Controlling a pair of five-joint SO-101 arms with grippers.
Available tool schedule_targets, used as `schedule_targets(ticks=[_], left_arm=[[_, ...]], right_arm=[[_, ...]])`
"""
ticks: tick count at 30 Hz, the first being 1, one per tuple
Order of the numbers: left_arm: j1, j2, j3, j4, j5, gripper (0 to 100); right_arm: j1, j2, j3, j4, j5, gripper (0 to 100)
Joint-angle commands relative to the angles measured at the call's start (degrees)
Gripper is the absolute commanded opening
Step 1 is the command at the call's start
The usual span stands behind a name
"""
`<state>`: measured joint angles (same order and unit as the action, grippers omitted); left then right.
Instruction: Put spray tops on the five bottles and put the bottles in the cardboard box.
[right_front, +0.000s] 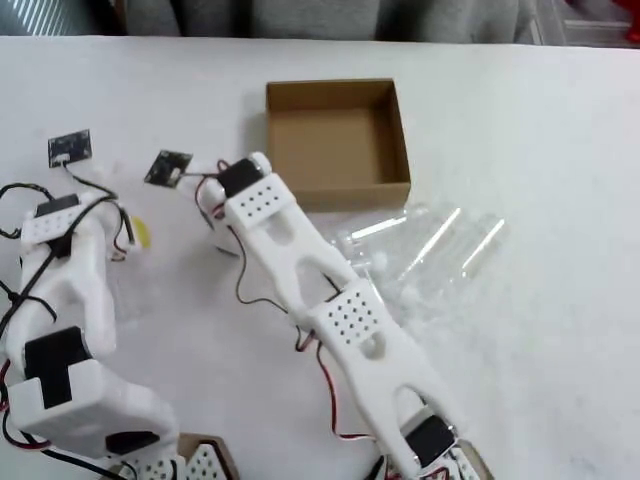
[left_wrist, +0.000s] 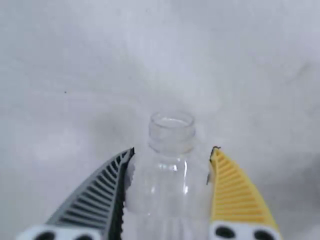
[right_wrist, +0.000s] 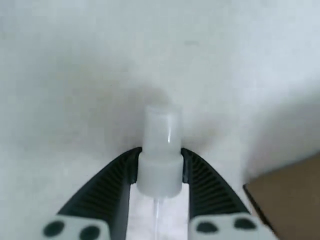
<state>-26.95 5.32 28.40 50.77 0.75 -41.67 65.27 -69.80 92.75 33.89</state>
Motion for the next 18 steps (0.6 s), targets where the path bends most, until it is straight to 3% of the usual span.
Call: schedule_targets(ticks=[1, 6, 18], left_arm=[[0.75, -0.31, -0.88, -1.67, 0.26, 10], [0.84, -0.31, -0.88, -1.67, 0.26, 10], [0.84, -0.31, -0.88, -1.67, 0.26, 10]], right_arm=[[0.66, -7.43, -1.85, 5.49, -2.11, 1.9], [4.18, -12.70, 0.62, 6.02, -10.73, 1.7], [6.64, -26.07, 20.40, 5.93, -16.18, 1.7]])
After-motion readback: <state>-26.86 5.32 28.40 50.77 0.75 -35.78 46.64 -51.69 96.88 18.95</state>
